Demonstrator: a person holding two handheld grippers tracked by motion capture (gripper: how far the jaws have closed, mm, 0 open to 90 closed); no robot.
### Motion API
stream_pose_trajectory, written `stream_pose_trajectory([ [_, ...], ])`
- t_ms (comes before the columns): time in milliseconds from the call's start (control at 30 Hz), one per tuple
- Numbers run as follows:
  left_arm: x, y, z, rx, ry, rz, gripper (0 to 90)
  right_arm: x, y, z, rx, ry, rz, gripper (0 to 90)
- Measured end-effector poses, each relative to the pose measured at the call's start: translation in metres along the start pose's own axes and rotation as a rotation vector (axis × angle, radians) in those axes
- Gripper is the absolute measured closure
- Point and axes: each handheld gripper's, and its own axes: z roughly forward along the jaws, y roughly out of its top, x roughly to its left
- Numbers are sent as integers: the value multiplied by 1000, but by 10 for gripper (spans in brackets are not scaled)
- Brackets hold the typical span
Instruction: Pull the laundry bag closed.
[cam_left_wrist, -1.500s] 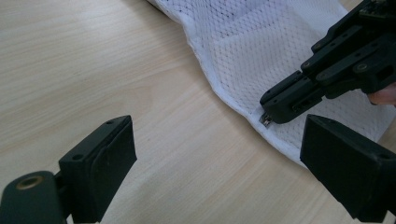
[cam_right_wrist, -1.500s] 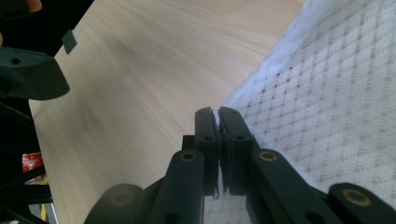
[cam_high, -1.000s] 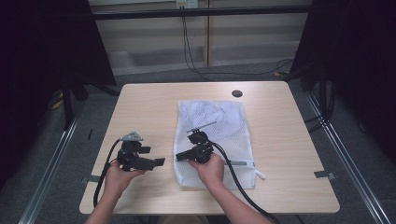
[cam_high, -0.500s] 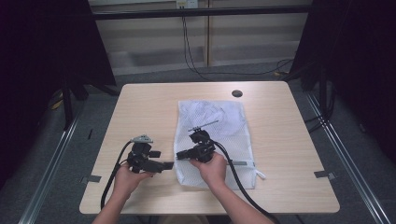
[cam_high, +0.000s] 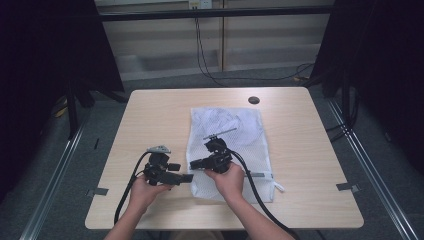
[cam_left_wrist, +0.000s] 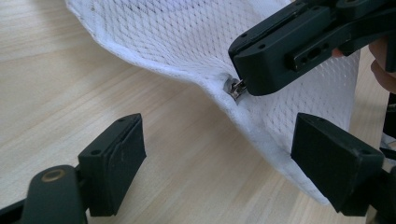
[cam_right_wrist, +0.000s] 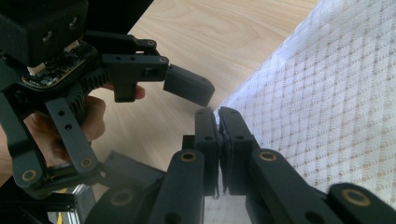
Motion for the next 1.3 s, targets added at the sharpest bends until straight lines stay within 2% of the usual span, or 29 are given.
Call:
stream_pose_trajectory([
  [400,-4,3,11,3,-33,-13,199,1,0,1,1,-1,-3,871],
  [533,-5,3,16,14,-71,-29,233,2,0,0,-6,-2,-6,871],
  [700,-8,4,20,14,-81,-22,243,2,0,-1,-10,0,-7,871],
  [733,-9,4,21,5,-82,-35,253,2,0,-1,-10,-4,-7,871],
  [867,-9,4,24,20,-89,-24,266,3,0,-1,-13,0,-10,871],
  [967,-10,4,27,28,-91,-28,315,3,0,0,-5,2,-12,871],
  [1067,-10,3,28,28,-106,-31,335,4,0,1,-4,3,-13,870],
  [1300,-11,3,29,29,-111,-38,394,6,0,2,-6,5,-9,871],
])
